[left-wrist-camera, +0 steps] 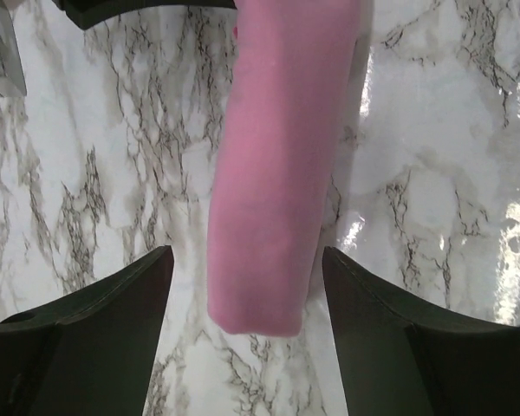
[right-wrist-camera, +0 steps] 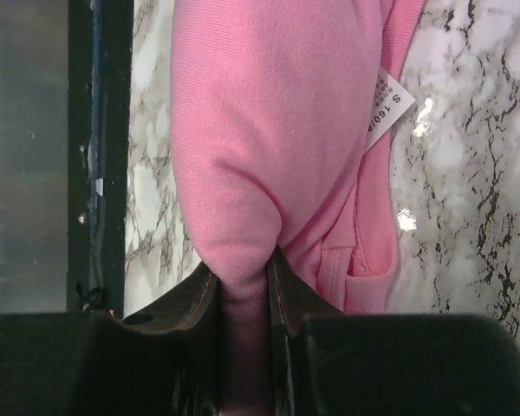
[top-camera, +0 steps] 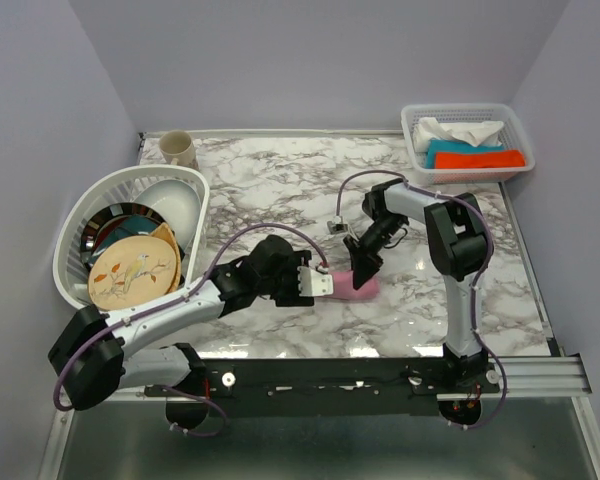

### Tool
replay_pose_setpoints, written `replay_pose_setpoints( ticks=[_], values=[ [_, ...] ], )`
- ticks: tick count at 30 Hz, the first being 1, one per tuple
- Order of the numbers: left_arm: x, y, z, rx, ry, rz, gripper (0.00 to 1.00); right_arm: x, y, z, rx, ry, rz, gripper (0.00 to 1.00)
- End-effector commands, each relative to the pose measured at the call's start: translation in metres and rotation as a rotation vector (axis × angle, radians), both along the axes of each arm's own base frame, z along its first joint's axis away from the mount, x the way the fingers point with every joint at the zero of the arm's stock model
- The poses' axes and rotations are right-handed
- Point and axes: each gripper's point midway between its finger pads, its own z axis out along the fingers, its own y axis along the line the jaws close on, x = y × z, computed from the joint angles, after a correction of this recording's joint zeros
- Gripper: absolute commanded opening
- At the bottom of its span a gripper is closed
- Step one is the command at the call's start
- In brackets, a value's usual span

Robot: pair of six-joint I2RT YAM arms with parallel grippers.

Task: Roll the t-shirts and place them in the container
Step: Roll the T-shirt to the center of the board.

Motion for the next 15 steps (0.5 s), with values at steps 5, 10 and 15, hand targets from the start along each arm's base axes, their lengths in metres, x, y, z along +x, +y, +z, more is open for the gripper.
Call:
replay_pose_setpoints(
  ticks=[5,10,15],
  values=[
    [0.009,-0.045,-0.003,-0.065,-0.142,-0.129,0.79,-0.022,-0.017,0.003,-0.095,0.341,-0.13,0.11],
    [0.003,-0.059,-0.012,-0.079,-0.102,-0.172,0.79,-0.025,-0.02,-0.005,-0.112,0.422,-0.175,0.11],
    [-0.001,-0.07,-0.025,-0.057,-0.019,-0.186,0.75,-0.02,-0.018,-0.008,-0.133,0.448,-0.2,0.11]
  ],
)
